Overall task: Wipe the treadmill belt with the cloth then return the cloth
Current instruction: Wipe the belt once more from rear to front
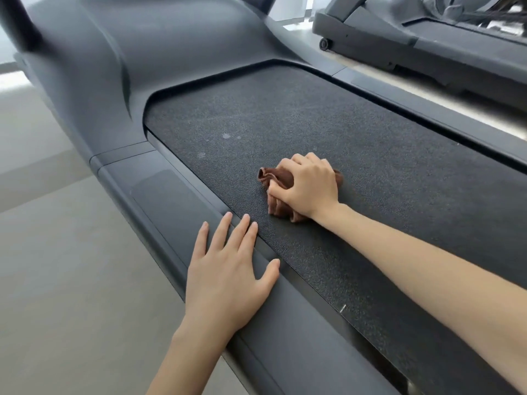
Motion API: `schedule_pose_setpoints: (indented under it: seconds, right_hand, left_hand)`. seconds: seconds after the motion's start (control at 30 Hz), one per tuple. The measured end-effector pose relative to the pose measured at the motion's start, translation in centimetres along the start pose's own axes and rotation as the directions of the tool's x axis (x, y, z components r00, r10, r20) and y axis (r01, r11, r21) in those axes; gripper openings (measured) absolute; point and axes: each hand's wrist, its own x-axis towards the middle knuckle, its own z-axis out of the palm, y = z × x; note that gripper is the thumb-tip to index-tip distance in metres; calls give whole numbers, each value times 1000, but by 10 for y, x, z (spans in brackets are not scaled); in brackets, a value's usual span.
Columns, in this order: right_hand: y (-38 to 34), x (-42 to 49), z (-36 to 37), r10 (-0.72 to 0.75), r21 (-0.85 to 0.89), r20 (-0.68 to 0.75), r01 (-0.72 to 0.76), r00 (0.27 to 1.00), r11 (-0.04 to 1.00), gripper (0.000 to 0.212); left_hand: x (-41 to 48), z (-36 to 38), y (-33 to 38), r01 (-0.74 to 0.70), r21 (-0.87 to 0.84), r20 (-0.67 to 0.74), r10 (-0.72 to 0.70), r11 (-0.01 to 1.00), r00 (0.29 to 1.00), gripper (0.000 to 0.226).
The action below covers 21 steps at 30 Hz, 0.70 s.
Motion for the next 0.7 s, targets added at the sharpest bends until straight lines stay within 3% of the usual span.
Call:
schedule_pose_setpoints:
  seconds: [0.1,0.23,0.5,0.6,0.7]
  right_hand:
    - [-7,21,7,86,-43,54,-84,995,996,55]
    - [-12,19,7,159,-93,80,-151,984,984,47]
    - [-17,-112,-61,-121,106,-14,122,993,987,30]
    - [8,-146,-82,-132,94,20,130,991,987,28]
    - [42,-153,-89,-50,56,-8,50,999,997,27]
  left_hand:
    - [0,-1,0,-1,8,3,1,1000,1000,67]
    - [-2,-3,1,47,-17,33,-47,999,998,73]
    - [-3,-7,-1,33,-71,1,-33,997,999,73]
    - [-3,-9,-2,11,-121,14,-10,993,1000,80]
    - [6,-16,-3,-47,-191,47,57,980,997,85]
